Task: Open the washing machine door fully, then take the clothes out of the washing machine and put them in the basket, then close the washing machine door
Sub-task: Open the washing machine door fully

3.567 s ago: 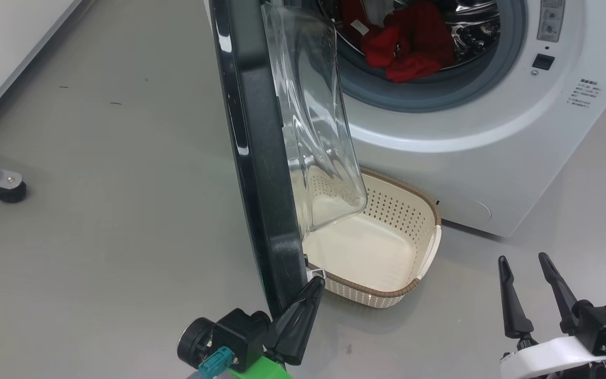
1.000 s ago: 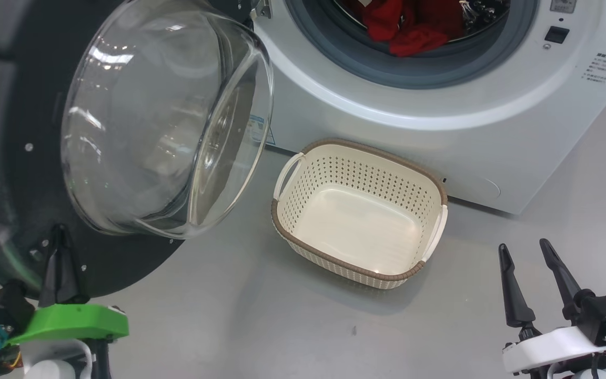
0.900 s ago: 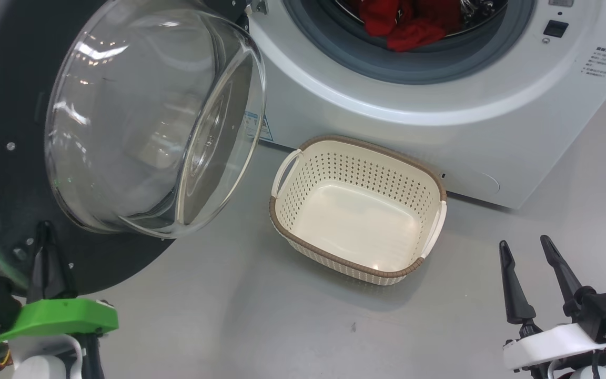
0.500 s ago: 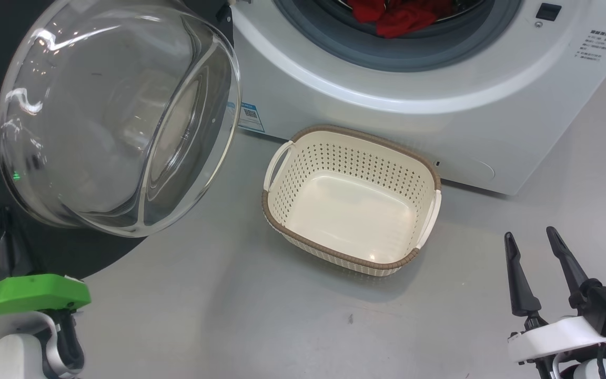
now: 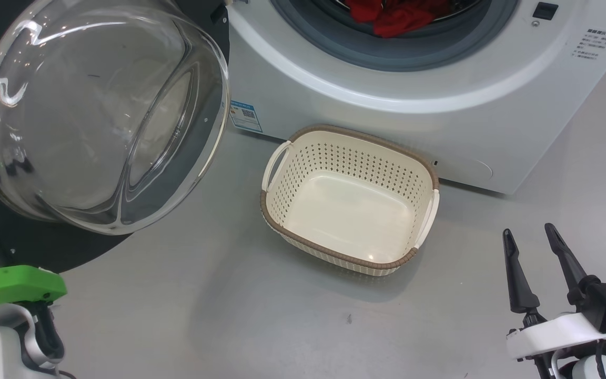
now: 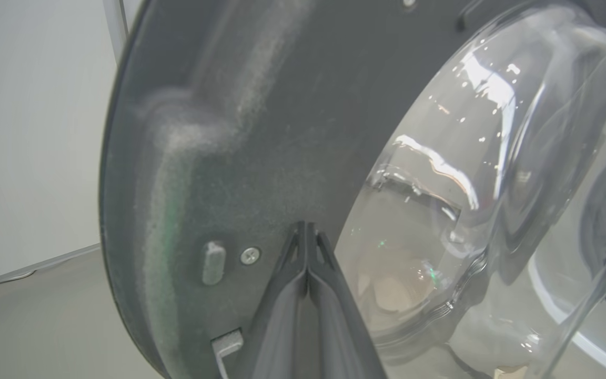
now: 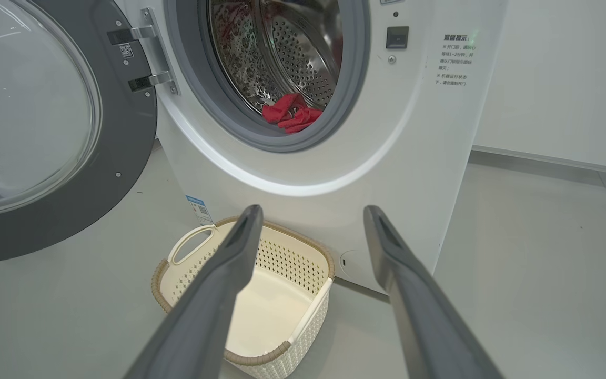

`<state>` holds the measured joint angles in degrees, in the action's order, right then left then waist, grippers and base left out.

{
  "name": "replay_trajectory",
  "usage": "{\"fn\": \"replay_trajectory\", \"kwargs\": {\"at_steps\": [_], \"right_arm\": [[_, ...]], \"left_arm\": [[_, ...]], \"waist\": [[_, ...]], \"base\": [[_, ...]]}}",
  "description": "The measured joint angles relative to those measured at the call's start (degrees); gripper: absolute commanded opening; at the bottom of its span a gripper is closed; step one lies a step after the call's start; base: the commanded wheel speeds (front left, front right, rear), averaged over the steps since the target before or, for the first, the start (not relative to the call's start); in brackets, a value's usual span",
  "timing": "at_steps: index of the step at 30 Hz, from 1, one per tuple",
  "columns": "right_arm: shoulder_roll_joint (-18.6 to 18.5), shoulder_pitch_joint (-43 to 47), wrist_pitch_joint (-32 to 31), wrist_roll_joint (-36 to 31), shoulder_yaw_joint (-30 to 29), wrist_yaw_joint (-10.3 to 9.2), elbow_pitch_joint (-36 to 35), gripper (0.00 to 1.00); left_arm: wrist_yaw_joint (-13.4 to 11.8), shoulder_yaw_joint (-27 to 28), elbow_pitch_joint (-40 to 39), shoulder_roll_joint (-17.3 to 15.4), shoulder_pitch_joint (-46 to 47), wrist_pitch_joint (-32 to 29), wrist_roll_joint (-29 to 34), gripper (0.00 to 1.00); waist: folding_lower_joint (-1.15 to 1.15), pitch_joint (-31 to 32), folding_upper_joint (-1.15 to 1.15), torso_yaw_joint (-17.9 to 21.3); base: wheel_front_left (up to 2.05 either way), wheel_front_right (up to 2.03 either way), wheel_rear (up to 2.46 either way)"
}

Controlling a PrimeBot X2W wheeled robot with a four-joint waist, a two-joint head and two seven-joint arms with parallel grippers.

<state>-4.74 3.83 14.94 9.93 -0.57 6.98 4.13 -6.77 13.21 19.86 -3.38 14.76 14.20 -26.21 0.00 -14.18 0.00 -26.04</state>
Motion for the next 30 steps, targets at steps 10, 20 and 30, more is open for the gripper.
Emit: {"fn": "replay_trajectory", "kwargs": {"at_steps": [10, 20, 30], "right_arm": [[0.11, -0.13, -0.01, 0.01, 0.29, 0.0, 0.82, 1.0], [0.25, -0.12, -0.01, 0.04, 0.3, 0.0, 0.97, 1.0], [0.73, -0.08, 0.0, 0.1, 0.71, 0.01, 1.11, 1.0]], "left_arm": [[0.0, -1.08, 0.74, 0.56, 0.08, 0.08, 0.96, 0.0], [0.38, -4.86, -1.96, 1.49, -2.82, 0.2, 2.71, 0.0], [3.12, -12.98, -5.45, 1.81, -7.53, 0.24, 3.74, 0.0]], "waist": [[0.0, 1.41, 0.0, 0.06], [0.0, 2.82, 0.0, -0.12], [0.0, 4.27, 0.0, 0.25]], "base": [[0.0, 0.0, 0.0], [0.0, 0.0, 0.0], [0.0, 0.0, 0.0]]}}
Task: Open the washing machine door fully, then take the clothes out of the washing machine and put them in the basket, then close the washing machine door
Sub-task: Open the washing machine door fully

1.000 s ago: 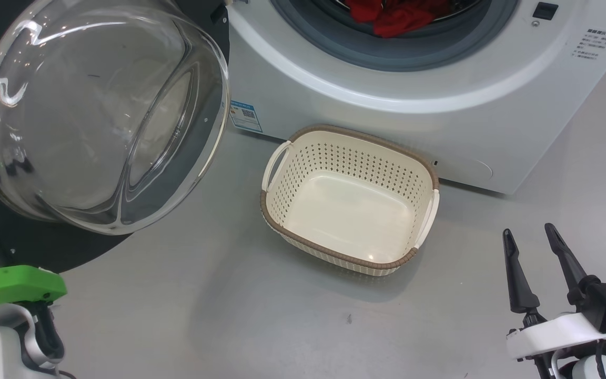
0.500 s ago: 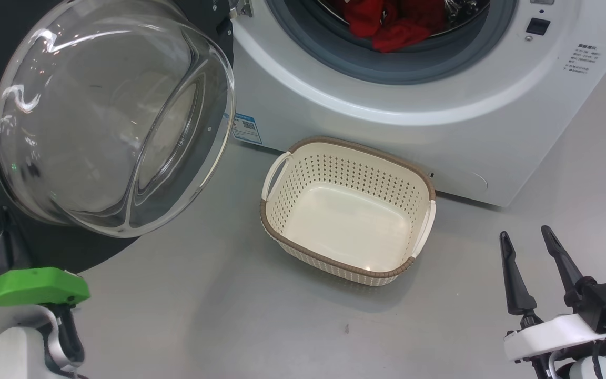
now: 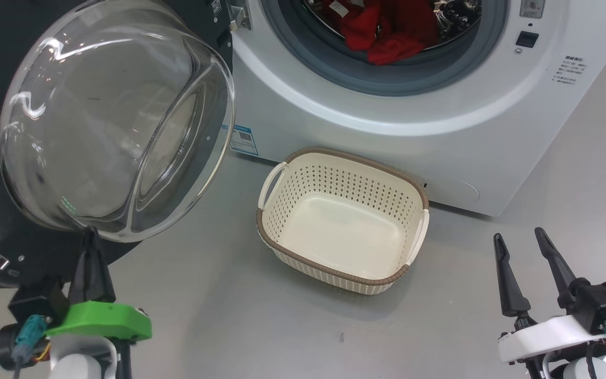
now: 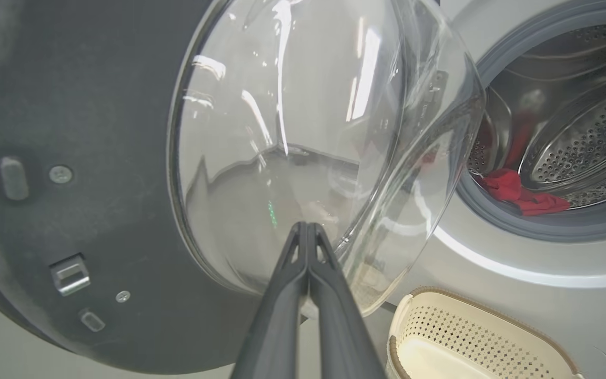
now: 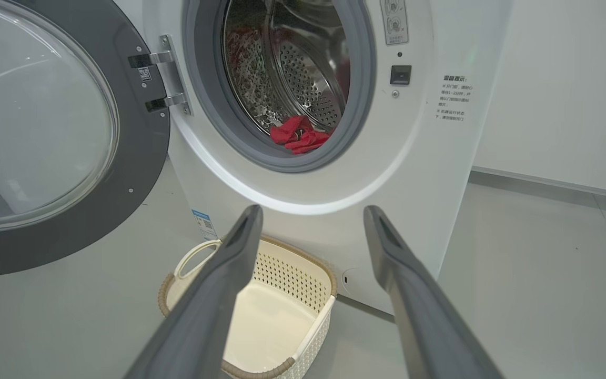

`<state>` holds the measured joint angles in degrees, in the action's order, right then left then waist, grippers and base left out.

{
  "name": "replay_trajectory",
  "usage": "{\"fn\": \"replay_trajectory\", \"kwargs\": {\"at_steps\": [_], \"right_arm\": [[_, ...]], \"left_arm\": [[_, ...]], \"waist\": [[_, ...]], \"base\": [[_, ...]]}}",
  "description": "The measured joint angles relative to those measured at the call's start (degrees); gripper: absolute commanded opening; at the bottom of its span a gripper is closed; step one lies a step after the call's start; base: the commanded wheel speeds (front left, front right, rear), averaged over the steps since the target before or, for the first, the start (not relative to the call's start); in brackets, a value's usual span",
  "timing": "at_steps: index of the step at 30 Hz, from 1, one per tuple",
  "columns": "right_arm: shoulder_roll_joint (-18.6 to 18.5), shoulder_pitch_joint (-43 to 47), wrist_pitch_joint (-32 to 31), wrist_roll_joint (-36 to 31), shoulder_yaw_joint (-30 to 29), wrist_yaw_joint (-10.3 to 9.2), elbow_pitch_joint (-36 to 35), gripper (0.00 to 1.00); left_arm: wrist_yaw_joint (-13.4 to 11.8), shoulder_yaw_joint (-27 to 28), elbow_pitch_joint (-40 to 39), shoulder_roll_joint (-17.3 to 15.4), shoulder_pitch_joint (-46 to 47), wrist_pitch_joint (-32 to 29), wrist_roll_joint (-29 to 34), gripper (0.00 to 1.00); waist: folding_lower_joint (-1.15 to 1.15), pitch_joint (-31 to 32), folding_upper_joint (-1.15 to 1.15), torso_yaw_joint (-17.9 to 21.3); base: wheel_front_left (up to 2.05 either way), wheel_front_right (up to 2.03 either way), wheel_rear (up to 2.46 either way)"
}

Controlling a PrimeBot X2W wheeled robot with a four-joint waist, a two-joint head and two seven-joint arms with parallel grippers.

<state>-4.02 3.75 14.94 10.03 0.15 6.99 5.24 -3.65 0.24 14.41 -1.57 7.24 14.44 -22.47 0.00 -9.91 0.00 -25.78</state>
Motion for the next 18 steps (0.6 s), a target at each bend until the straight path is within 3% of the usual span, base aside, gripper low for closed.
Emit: {"fn": "replay_trajectory", "kwargs": {"at_steps": [4, 5, 7, 8, 18], "right_arm": [[0.3, 0.0, -0.01, 0.0, 0.25, 0.0, -0.01, 1.0], [0.33, 0.0, -0.01, 0.0, 0.32, 0.0, -0.03, 1.0], [0.45, 0.0, -0.01, 0.05, 0.35, 0.0, -0.03, 1.0], [0.47, 0.0, -0.01, 0.1, 0.35, 0.0, -0.03, 1.0], [0.8, 0.01, 0.0, 0.2, 0.68, 0.0, -0.02, 1.0]], "left_arm": [[1.01, -4.03, -1.04, -0.04, -1.67, 0.0, 0.58, 0.0], [1.25, -4.95, -1.53, -0.03, -1.98, 0.0, 0.86, 0.07], [1.8, -6.94, -2.25, -0.08, -2.3, 0.0, 1.07, 0.63], [1.99, -7.89, -2.44, -0.09, -2.31, 0.0, 1.43, 0.98], [1.65, -13.92, -4.08, -0.29, -2.35, 0.0, 2.32, 1.0]], "waist": [[0.0, 0.46, 0.0, 0.66], [0.0, 0.56, 0.0, 0.85], [0.0, 0.73, 0.0, 1.27], [0.0, 0.81, 0.0, 1.49], [0.0, 1.74, 0.0, 4.41]], "base": [[0.0, 0.0, 0.0], [0.0, 0.0, 0.0], [0.0, 0.0, 0.0], [0.0, 0.0, 0.0], [0.0, 0.0, 0.0]]}}
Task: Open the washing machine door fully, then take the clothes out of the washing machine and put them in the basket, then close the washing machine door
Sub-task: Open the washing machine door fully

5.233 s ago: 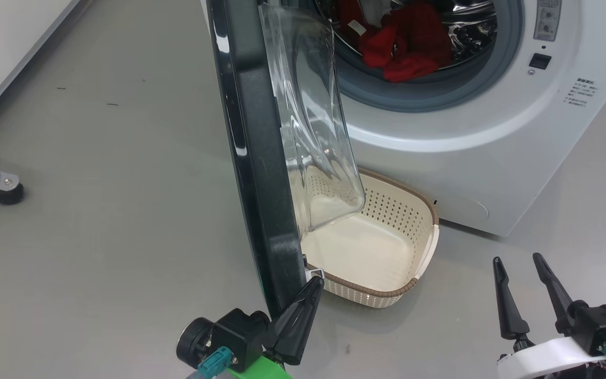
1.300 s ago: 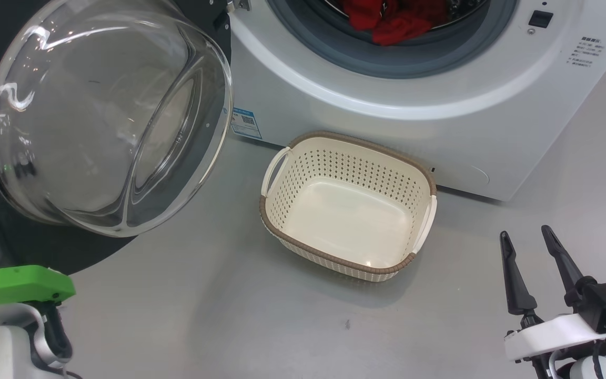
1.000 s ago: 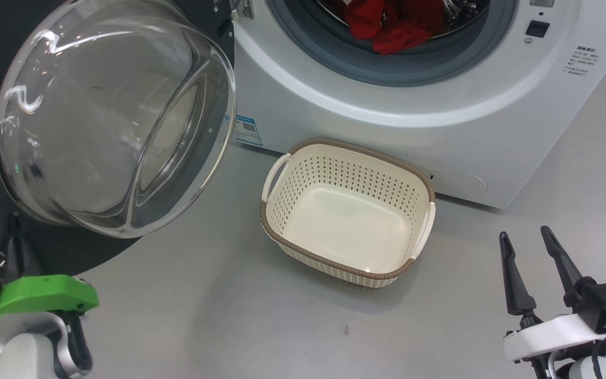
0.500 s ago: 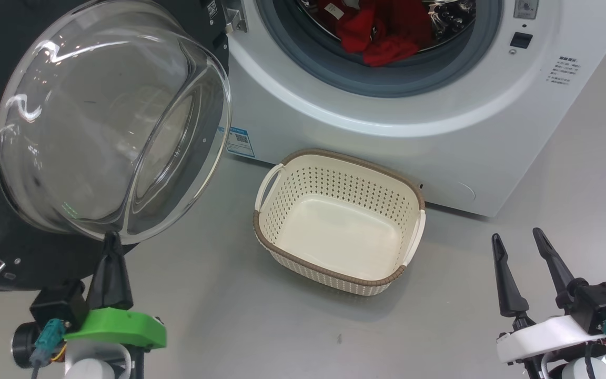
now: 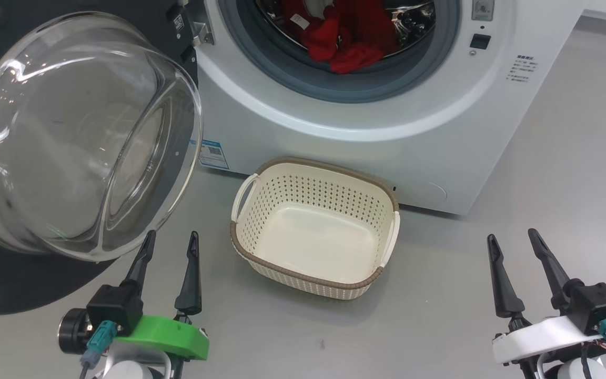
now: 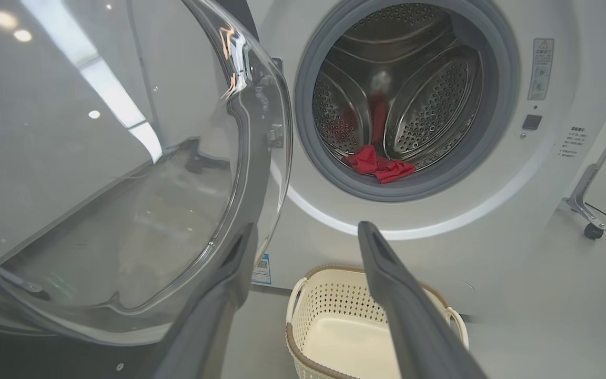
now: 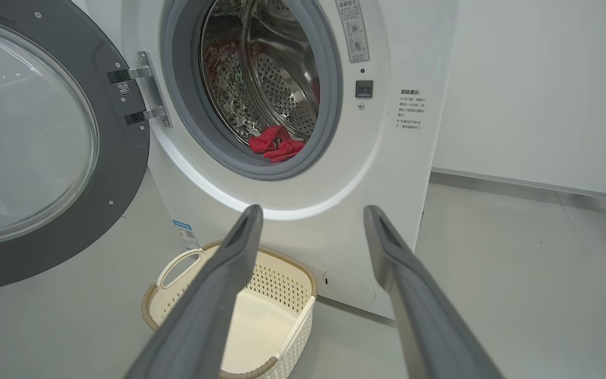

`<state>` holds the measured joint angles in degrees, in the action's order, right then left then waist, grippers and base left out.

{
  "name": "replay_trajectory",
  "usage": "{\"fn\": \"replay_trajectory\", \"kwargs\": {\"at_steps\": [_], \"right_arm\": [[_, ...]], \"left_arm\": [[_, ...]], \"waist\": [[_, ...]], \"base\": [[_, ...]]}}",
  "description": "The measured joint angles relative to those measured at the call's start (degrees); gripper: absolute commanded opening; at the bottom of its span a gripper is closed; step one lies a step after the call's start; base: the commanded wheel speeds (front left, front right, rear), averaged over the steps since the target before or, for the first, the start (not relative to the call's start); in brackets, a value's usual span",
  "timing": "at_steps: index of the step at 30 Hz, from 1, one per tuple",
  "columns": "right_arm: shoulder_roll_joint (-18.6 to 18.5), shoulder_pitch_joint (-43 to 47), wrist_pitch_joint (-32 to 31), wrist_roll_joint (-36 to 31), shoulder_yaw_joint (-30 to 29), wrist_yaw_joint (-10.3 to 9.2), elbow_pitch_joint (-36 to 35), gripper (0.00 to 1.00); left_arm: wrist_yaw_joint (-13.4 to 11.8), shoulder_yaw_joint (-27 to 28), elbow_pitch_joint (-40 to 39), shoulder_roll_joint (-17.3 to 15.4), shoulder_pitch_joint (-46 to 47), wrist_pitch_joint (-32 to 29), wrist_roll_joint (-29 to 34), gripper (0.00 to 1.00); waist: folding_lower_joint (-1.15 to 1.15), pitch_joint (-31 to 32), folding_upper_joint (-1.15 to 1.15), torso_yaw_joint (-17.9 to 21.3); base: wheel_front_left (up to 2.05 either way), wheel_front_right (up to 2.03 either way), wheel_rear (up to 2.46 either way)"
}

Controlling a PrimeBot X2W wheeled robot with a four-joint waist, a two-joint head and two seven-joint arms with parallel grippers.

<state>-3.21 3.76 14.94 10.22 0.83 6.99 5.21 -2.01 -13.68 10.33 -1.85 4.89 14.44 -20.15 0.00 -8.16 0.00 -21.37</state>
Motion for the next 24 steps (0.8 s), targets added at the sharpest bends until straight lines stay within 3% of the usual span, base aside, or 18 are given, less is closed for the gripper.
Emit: {"fn": "replay_trajectory", "kwargs": {"at_steps": [24], "right_arm": [[0.89, 2.95, -0.01, 0.77, 1.24, -0.66, -0.26, 1.0]], "left_arm": [[-1.99, -2.22, 2.15, -0.26, -1.76, -0.53, 0.0, 1.0]], "waist": [[0.0, 3.64, 0.0, 10.21]], "base": [[0.0, 0.0, 0.0]]}}
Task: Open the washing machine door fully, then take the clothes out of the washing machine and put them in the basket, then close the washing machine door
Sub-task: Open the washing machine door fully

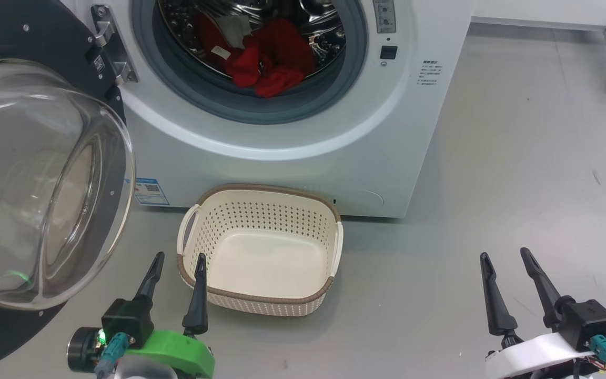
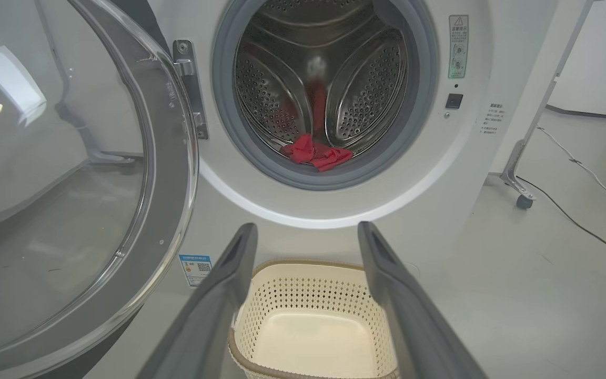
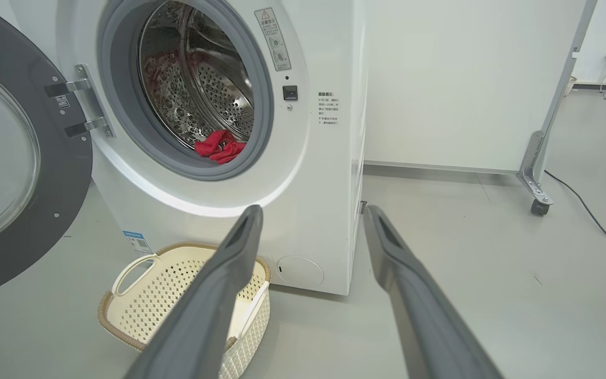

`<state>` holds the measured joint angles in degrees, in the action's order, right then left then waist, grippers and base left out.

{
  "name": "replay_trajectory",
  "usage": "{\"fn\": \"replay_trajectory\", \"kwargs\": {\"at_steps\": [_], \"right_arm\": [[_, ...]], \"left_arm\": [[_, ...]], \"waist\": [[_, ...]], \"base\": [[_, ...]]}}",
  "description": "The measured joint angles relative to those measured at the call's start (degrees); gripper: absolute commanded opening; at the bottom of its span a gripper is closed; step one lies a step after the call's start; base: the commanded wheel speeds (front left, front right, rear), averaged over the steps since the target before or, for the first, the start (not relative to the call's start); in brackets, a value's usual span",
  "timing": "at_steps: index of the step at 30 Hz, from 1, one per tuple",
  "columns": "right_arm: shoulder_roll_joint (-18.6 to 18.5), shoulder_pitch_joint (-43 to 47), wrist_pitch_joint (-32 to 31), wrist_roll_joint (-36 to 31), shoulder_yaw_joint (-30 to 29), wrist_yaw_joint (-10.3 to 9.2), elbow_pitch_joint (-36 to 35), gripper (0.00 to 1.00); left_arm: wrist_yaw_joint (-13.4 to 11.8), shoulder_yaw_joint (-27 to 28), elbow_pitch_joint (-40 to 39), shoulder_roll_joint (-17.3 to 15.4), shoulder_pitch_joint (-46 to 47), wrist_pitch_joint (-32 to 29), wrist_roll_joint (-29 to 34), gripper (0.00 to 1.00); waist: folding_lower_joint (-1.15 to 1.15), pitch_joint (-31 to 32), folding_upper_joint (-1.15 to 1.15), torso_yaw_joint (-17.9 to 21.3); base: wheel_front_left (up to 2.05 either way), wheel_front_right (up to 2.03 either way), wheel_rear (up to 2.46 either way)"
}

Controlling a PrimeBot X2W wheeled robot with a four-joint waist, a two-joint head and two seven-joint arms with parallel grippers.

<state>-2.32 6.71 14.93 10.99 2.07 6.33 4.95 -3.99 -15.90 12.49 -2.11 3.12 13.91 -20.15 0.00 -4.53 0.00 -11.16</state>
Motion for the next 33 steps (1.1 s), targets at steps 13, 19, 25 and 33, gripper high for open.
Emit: {"fn": "replay_trajectory", "kwargs": {"at_steps": [13, 19, 25, 33], "right_arm": [[0.07, 2.11, 0.0, 0.48, 1.16, -1.4, -0.81, 1.0], [0.1, 2.92, 0.01, 0.97, 1.86, -1.94, -1.56, 1.0], [0.1, 3.22, 0.0, 1.19, 1.86, -2.49, -2.11, 1.0], [0.1, 3.44, 0.0, 1.66, 1.93, -2.96, -2.69, 1.0]], "left_arm": [[-0.57, -0.12, 0.58, -0.05, -0.57, -0.81, -0.01, 1.0], [-0.77, -0.56, 0.69, -0.09, -0.82, -1.58, -0.01, 1.0], [-0.83, -1.01, 0.99, -0.11, -0.81, -2.1, -0.01, 1.0], [-1.04, -1.12, 1.18, -0.13, -0.81, -2.25, -0.01, 1.0]], "waist": [[0.0, 1.57, 0.0, 5.29], [0.0, 1.92, 0.0, 7.18], [0.0, 1.76, 0.0, 7.95], [0.0, 1.63, 0.0, 8.04]], "base": [[0.0, 0.0, 0.0], [0.0, 0.0, 0.0], [0.0, 0.0, 0.0], [0.0, 0.0, 0.0]]}}
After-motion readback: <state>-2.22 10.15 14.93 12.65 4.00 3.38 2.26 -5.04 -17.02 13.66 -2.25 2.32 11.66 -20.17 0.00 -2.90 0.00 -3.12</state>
